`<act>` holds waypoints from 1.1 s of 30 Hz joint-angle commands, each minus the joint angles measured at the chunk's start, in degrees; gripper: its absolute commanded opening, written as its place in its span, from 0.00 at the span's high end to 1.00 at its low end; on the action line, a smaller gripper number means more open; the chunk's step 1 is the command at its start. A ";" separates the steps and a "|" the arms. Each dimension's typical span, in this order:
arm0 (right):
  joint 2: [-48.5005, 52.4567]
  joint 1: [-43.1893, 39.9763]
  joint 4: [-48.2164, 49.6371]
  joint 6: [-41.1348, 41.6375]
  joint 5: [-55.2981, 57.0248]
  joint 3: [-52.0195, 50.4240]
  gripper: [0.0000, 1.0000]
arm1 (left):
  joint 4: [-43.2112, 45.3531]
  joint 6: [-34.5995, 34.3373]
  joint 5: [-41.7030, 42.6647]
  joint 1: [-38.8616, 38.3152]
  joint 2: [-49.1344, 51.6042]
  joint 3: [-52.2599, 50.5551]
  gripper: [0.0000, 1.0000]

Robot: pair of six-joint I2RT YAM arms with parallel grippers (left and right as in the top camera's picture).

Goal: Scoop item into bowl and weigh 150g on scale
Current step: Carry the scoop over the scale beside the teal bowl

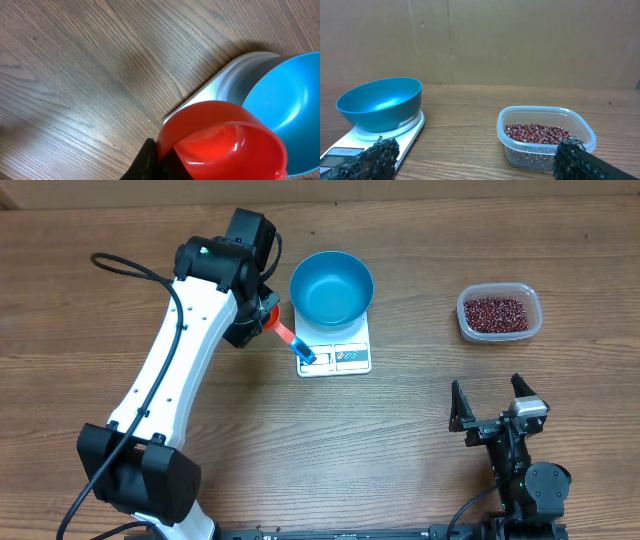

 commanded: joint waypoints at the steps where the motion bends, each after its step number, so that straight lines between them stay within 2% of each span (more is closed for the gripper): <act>1: -0.57 0.31 0.28 0.37 0.42 -0.61 0.00 | 0.04 -3.76 0.11 -1.09 -0.33 1.16 0.96; 14: -0.57 0.33 0.28 0.37 0.42 -0.61 0.00 | 0.09 -11.04 1.14 -4.66 -0.31 1.16 0.96; 33: -0.57 0.33 0.28 0.37 0.42 -0.61 0.00 | 0.07 -15.50 1.57 -7.65 -0.24 1.16 0.96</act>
